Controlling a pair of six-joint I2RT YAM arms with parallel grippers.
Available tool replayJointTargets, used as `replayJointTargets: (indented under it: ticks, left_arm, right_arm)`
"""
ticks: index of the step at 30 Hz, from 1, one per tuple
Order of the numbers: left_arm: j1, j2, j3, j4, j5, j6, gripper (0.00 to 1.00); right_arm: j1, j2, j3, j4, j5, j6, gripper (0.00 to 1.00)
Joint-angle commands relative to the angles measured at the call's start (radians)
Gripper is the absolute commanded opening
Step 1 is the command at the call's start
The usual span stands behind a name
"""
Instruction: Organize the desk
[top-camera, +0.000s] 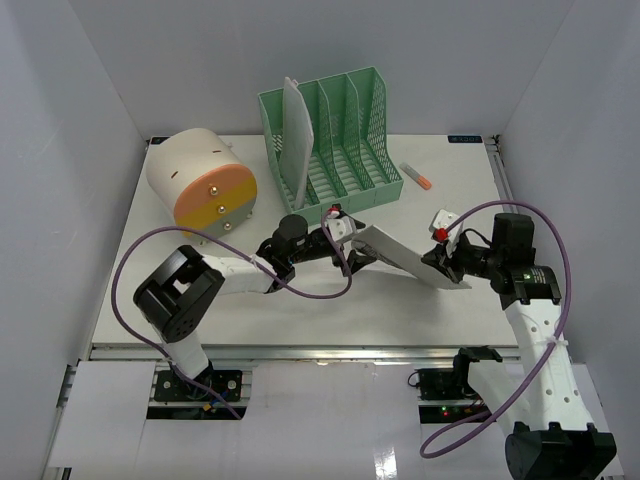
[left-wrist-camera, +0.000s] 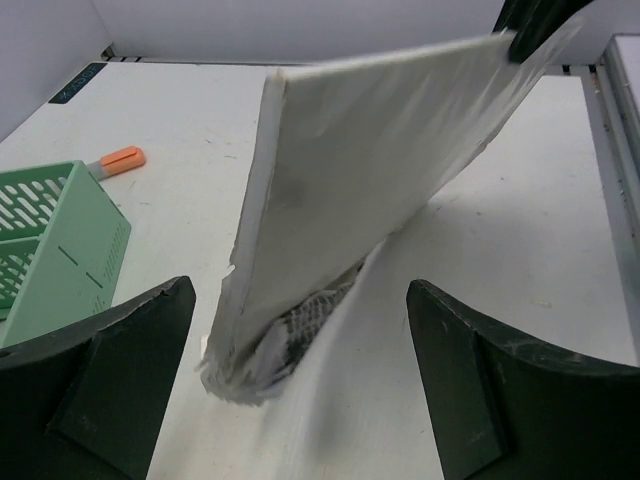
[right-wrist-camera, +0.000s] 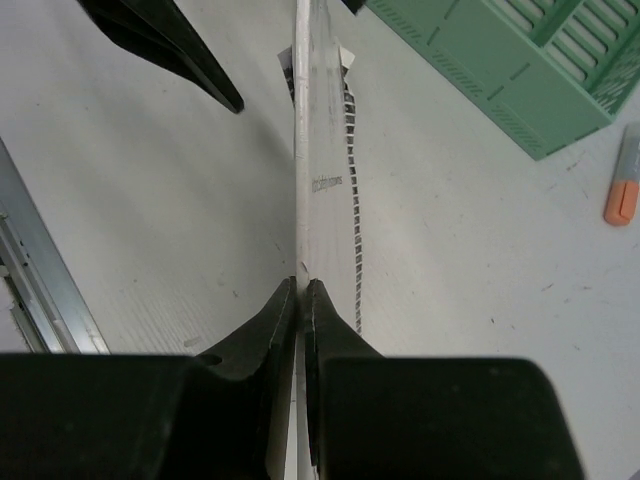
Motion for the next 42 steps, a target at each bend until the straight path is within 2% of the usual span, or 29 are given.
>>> replayJointTargets:
  ticks: [1, 2, 4, 5, 7, 8, 10, 13, 15, 18, 19, 21, 22, 25, 28, 33, 35, 39, 40, 42]
  left_arm:
    - [0.002, 0.023, 0.071, 0.041, 0.112, 0.089, 0.91]
    - [0.002, 0.032, 0.079, 0.029, 0.147, 0.089, 0.87]
    - [0.001, 0.038, 0.097, -0.005, 0.189, 0.085, 0.71]
    - [0.001, 0.036, 0.092, 0.004, 0.189, 0.08, 0.51]
    - [0.001, 0.011, 0.058, 0.036, 0.17, 0.061, 0.24]
    - [0.002, -0.011, 0.047, 0.052, 0.159, 0.061, 0.03]
    - [0.004, -0.042, 0.027, 0.026, 0.149, 0.066, 0.0]
    - [0.006, -0.127, 0.034, -0.121, 0.146, 0.128, 0.0]
    - [0.005, -0.176, 0.054, -0.217, 0.156, 0.182, 0.0]
    - [0.005, -0.219, 0.11, -0.406, 0.166, 0.239, 0.0]
    - [0.005, -0.231, 0.128, -0.455, 0.172, 0.26, 0.0]
    - [0.005, -0.247, 0.151, -0.524, 0.18, 0.283, 0.0]
    - [0.005, -0.251, 0.158, -0.547, 0.182, 0.29, 0.0]
    - [0.006, -0.255, 0.209, -0.633, 0.189, 0.32, 0.0]
    - [0.005, -0.25, 0.263, -0.724, 0.195, 0.337, 0.0]
    - [0.004, -0.236, 0.364, -0.906, 0.177, 0.382, 0.0]
    - [0.004, -0.25, 0.369, -0.932, 0.148, 0.393, 0.0]
    - [0.004, -0.308, 0.35, -0.94, 0.09, 0.407, 0.0]
    - [0.005, -0.325, 0.34, -0.933, 0.07, 0.403, 0.02]
    - [0.007, -0.358, 0.306, -0.891, 0.002, 0.371, 0.2]
  right_arm:
    - [0.003, -0.029, 0.093, -0.068, -0.129, -0.079, 0.08]
    - [0.002, -0.032, 0.101, -0.078, -0.136, -0.085, 0.08]
    - [0.003, -0.028, 0.113, -0.096, -0.152, -0.103, 0.08]
    - [0.003, -0.026, 0.114, -0.102, -0.16, -0.106, 0.08]
    - [0.003, -0.018, 0.114, -0.1, -0.163, -0.104, 0.08]
    - [0.003, -0.015, 0.112, -0.091, -0.154, -0.103, 0.08]
    - [0.001, -0.012, 0.101, -0.048, -0.116, -0.081, 0.08]
    - [0.003, 0.003, 0.096, -0.018, -0.074, -0.072, 0.09]
    - [0.003, 0.03, 0.11, -0.046, -0.08, -0.118, 0.22]
    - [0.007, 0.055, 0.141, -0.061, -0.141, -0.163, 0.56]
    - [0.013, 0.064, 0.152, -0.056, -0.152, -0.163, 0.63]
    - [0.067, 0.086, 0.18, -0.044, -0.147, -0.158, 0.72]
    - [0.089, 0.099, 0.192, -0.037, -0.127, -0.153, 0.73]
    - [0.257, 0.144, 0.219, 0.008, -0.004, -0.108, 0.75]
    - [0.39, 0.185, 0.245, 0.043, 0.109, -0.089, 0.74]
    - [0.534, 0.306, 0.373, -0.019, 0.255, -0.091, 0.6]
    - [0.571, 0.349, 0.415, -0.045, 0.307, -0.085, 0.47]
    - [0.587, 0.386, 0.427, -0.038, 0.362, -0.066, 0.13]
    - [0.587, 0.383, 0.422, -0.028, 0.366, -0.06, 0.08]
    - [0.589, 0.36, 0.387, 0.006, 0.356, -0.047, 0.08]
